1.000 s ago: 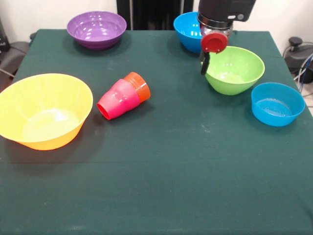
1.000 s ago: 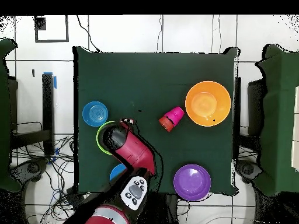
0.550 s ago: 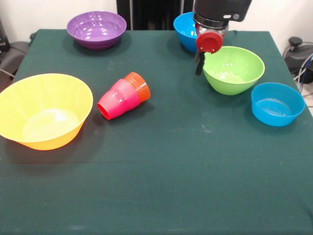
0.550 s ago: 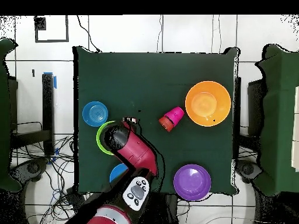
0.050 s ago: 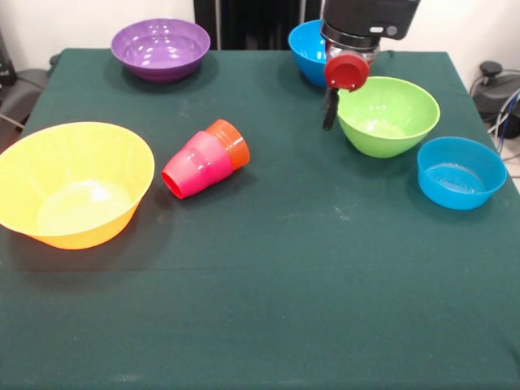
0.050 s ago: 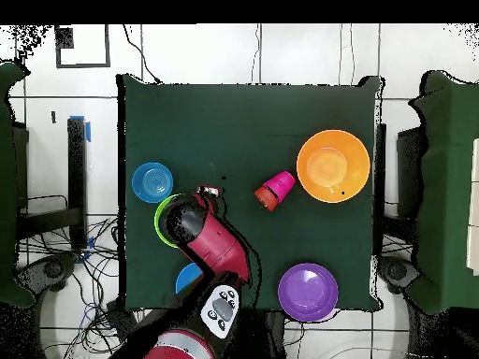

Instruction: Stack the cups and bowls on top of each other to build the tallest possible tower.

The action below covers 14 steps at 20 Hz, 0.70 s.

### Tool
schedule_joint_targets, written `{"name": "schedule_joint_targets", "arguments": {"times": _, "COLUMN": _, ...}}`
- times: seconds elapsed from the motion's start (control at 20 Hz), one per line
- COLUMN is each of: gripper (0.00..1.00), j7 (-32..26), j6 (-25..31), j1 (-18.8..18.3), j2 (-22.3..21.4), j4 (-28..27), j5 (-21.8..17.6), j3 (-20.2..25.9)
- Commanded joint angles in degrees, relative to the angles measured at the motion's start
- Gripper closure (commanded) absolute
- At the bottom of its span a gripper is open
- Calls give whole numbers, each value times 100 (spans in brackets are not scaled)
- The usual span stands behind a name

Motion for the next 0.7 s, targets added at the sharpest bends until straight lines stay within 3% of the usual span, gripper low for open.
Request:
{"name": "schedule_joint_targets", "arguments": {"times": 0.05, "gripper": 0, "j7": 1653, "j6": -526, "j1": -65, "j2": 6, "j4": 563, "j5": 340, "j3": 1142}}
{"name": "schedule_joint_targets", "arguments": {"times": 0.35, "gripper": 0, "j7": 1899, "j6": -460, "j1": 202, "j2": -205, "j4": 926, "j5": 569, "j3": 1153}}
{"name": "schedule_joint_targets", "arguments": {"times": 0.55, "gripper": 0, "j7": 2177, "j6": -931, "j1": 1, "j2": -383, "j4": 1346, "j5": 406, "j3": 1605}}
{"name": "schedule_joint_targets", "arguments": {"times": 0.7, "gripper": 0, "j7": 2469, "j6": -1305, "j1": -247, "j2": -485, "j4": 1701, "j5": 68, "j3": 1927}}
